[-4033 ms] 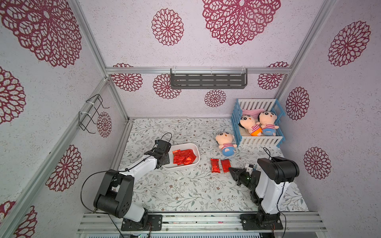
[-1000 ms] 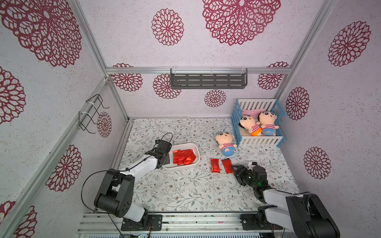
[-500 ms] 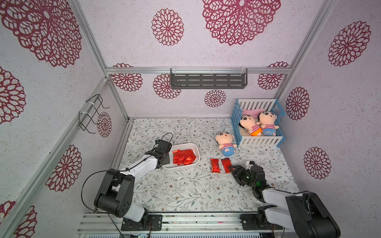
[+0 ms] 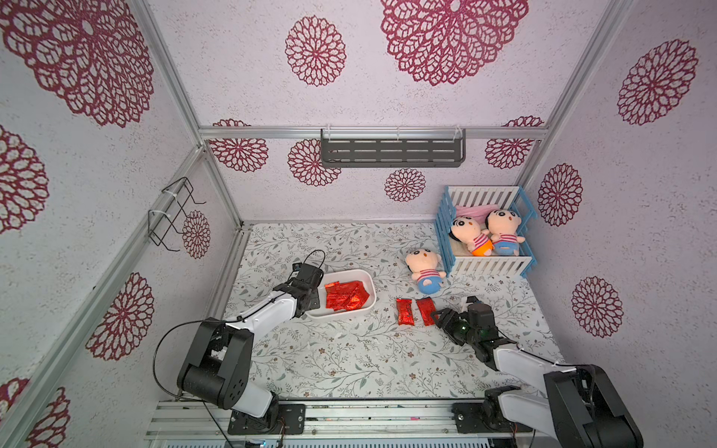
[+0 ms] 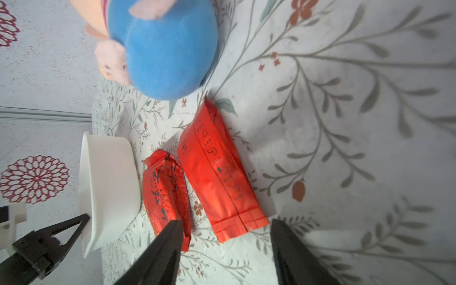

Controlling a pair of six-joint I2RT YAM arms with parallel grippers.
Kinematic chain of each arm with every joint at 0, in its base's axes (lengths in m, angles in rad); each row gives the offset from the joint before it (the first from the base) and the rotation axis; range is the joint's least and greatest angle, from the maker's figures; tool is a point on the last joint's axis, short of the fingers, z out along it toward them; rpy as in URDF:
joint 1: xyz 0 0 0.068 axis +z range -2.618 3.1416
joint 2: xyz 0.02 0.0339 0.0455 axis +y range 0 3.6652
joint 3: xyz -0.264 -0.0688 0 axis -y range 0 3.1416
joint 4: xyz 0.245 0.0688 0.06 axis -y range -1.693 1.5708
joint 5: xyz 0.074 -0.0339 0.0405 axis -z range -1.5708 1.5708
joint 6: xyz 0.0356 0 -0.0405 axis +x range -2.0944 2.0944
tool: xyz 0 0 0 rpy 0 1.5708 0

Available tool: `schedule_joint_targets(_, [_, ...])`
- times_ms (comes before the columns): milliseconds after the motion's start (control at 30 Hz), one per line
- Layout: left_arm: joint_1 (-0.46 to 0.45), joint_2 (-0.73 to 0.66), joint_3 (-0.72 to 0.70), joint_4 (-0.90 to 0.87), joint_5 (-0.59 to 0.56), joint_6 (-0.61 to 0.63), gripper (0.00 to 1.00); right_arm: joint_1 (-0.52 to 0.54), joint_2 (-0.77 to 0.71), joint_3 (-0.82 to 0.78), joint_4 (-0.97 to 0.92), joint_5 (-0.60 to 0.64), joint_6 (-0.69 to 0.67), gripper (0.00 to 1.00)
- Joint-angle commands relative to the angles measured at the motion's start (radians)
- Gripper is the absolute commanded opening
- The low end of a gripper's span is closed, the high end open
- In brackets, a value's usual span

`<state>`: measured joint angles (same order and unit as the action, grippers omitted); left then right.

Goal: Take the tea bags out of the storage box
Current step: Place the tea bag at the center of the board.

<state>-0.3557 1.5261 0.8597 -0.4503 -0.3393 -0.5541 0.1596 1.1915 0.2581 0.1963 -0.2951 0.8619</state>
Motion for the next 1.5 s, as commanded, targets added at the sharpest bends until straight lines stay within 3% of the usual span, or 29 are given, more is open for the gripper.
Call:
schedule_joint_targets(0, [-0.010,0.035,-0.013,-0.060,-0.014,0.008,0.00,-0.007,0.026,0.054,-0.064,0.043,-0.101,0.63])
schedule_joint_targets(333, [-0.010,0.037,-0.013,-0.062,-0.016,0.006,0.00,-0.009,0.184,0.136,-0.009,-0.003,-0.157,0.61])
schedule_joint_targets(667, [-0.012,0.037,-0.013,-0.062,-0.015,0.006,0.00,0.039,0.150,0.133,-0.044,-0.023,-0.161,0.60])
schedule_joint_targets(900, [-0.012,0.040,-0.010,-0.064,-0.015,0.008,0.00,0.041,0.103,0.158,-0.120,0.053,-0.186,0.61])
schedule_joint_targets(1033, [-0.012,0.040,-0.010,-0.064,-0.015,0.007,0.00,0.048,0.003,0.196,-0.166,0.084,-0.226,0.61])
schedule_joint_targets(1133, [-0.013,0.040,-0.010,-0.062,-0.015,0.007,0.00,0.133,-0.072,0.255,-0.160,0.088,-0.281,0.61])
schedule_joint_targets(1200, [-0.015,0.042,-0.010,-0.063,-0.017,0.007,0.00,0.231,-0.045,0.334,-0.176,0.105,-0.321,0.61])
schedule_joint_targets(1367, [-0.016,0.047,-0.007,-0.067,-0.023,0.006,0.00,0.434,0.177,0.601,-0.203,0.068,-0.414,0.58])
schedule_joint_targets(1467, [-0.016,0.044,-0.008,-0.067,-0.023,0.005,0.00,0.538,0.355,0.818,-0.340,0.196,-0.496,0.57])
